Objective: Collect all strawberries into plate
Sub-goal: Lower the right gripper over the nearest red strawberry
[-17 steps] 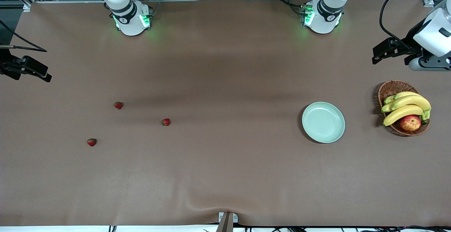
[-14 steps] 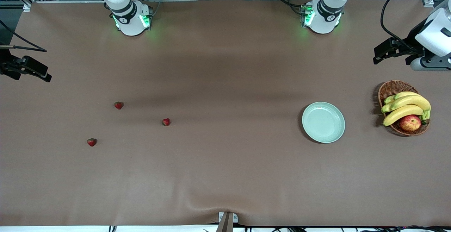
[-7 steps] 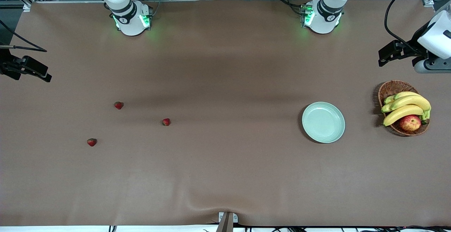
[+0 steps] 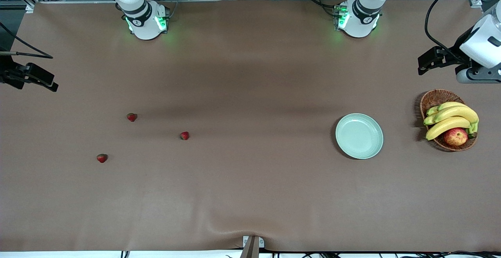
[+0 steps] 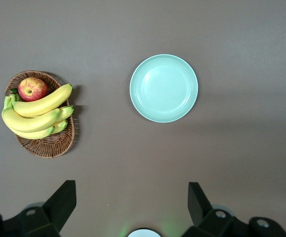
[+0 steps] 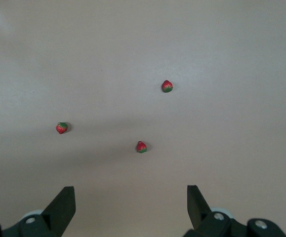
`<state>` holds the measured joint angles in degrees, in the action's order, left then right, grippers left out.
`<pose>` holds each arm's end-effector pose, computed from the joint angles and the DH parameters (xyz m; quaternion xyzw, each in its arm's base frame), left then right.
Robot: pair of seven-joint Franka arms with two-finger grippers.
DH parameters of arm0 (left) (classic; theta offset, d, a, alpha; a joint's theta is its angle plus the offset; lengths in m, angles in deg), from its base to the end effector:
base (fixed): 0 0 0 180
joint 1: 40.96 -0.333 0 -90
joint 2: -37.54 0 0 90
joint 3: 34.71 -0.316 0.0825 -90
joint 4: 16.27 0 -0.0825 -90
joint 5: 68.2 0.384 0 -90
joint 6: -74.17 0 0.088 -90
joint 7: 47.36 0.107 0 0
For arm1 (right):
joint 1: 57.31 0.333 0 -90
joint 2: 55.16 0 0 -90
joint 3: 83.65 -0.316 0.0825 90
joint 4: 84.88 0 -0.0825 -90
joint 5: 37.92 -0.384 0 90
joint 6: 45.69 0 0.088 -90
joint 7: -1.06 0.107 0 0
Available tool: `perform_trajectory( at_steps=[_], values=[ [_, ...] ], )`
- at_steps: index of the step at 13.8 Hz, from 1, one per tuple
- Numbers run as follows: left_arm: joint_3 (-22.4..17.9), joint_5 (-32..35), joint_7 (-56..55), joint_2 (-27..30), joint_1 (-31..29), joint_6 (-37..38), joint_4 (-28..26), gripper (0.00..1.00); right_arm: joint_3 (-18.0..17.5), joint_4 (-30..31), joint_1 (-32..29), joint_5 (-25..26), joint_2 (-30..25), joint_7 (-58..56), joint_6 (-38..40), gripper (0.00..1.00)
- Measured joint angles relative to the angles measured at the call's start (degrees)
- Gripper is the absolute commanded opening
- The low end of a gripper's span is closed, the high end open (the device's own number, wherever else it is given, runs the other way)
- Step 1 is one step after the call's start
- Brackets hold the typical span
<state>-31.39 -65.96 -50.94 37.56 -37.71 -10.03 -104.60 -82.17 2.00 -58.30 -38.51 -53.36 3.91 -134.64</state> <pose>0.5408 -0.0578 0.6299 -0.9989 0.0248 0.0340 0.0226 0.5624 -0.0229 0.6310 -0.9989 0.0463 -0.0023 0.0047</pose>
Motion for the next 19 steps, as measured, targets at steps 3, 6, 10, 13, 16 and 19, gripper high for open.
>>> perform_trajectory(
  at_steps=[3,6,10,13,16,19],
  values=[
    [0.0,0.0,0.0,-0.2,0.0,0.0,0.0,1.0,0.0,0.1,0.0,0.0,0.8,0.0,-0.3,1.0],
    [0.0,0.0,0.0,-0.3,0.0,0.0,0.0,1.0,0.0,0.5,0.0,0.1,4.2,0.0,-2.0,1.0],
    [0.0,0.0,0.0,-0.9,0.0,0.0,0.0,1.0,0.1,0.6,-0.1,0.1,9.7,0.0,-6.6,1.0],
    [0.0,0.0,0.0,-1.0,0.0,0.0,0.1,1.0,0.2,1.0,-1.1,0.2,14.0,-0.1,-9.6,1.0],
    [0.0,0.0,0.0,-1.0,-0.1,0.0,0.2,1.0,0.2,2.1,-2.1,0.1,18.7,-0.8,-15.2,1.0],
    [0.0,0.0,0.0,-1.0,-0.1,0.0,0.2,1.0,0.2,8.1,-2.1,0.1,21.9,-1.0,-28.6,1.0]
  ],
)
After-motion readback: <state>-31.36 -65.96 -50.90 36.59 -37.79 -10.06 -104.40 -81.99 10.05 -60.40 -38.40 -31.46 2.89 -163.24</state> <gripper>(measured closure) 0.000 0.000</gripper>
